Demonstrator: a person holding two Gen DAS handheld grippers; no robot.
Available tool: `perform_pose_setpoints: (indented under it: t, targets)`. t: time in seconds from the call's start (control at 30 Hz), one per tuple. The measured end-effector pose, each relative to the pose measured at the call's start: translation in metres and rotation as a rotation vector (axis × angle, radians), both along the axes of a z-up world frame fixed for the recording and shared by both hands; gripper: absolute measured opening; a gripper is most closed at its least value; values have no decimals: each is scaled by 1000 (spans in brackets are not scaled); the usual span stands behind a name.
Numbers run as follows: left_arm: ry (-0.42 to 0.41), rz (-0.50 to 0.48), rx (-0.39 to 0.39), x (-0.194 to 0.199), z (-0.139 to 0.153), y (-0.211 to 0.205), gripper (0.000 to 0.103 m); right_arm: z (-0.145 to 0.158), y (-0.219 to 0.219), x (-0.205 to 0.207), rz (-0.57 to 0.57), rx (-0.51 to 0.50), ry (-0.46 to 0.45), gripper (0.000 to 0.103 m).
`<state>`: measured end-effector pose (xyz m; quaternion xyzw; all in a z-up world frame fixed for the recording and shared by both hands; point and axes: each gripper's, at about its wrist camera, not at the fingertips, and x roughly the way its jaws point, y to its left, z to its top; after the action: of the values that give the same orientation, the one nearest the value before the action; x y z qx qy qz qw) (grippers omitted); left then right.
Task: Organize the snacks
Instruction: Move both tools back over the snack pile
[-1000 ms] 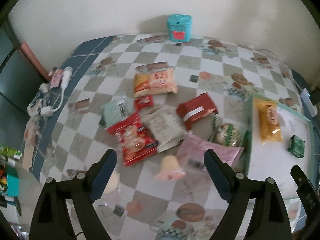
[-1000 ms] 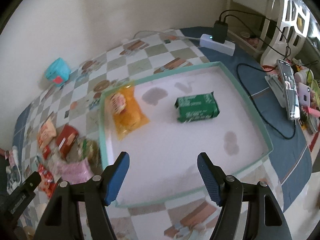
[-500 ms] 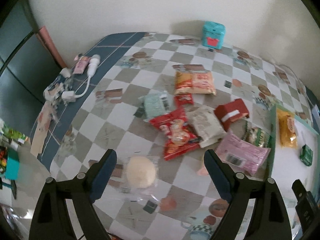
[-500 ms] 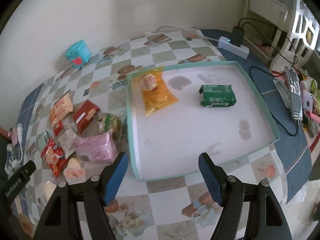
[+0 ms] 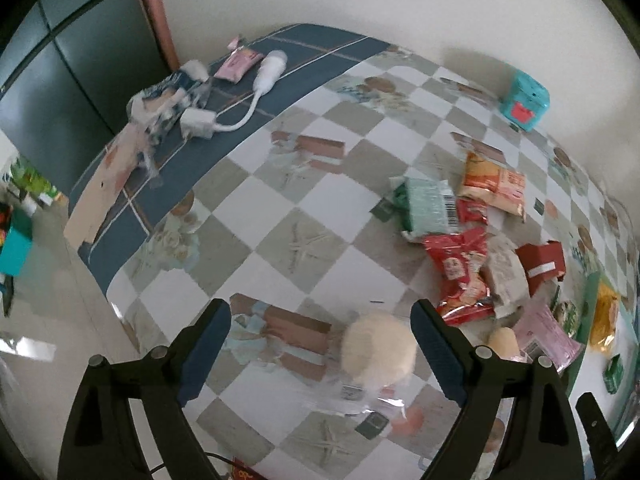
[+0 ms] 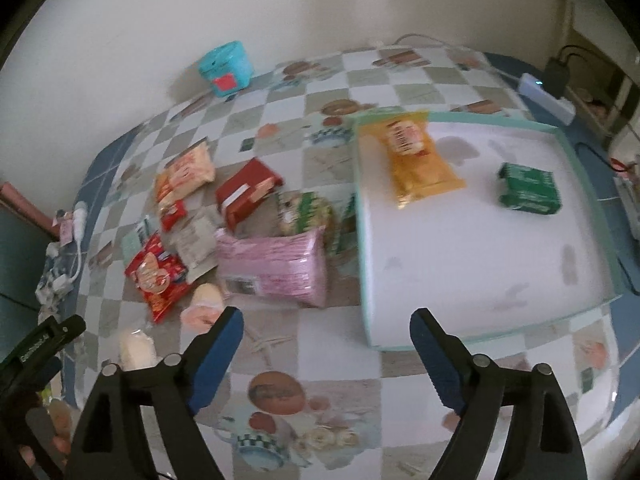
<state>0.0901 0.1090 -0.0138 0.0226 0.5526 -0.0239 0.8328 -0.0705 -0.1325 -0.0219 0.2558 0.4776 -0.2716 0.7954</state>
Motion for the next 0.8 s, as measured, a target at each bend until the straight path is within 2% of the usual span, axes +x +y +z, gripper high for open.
perform_pose_setpoints:
  t: [0.3, 0.4, 0.8]
  targets:
    - [37, 24, -45, 6, -11, 14, 92, -18, 23, 26, 107, 82, -21, 90]
    - [49, 10, -56, 7, -13, 12, 92, -24, 29, 32, 128, 77, -10, 97]
    - [126, -71, -75, 5, -35, -9, 92, -49, 35, 51, 155, 129, 33, 97]
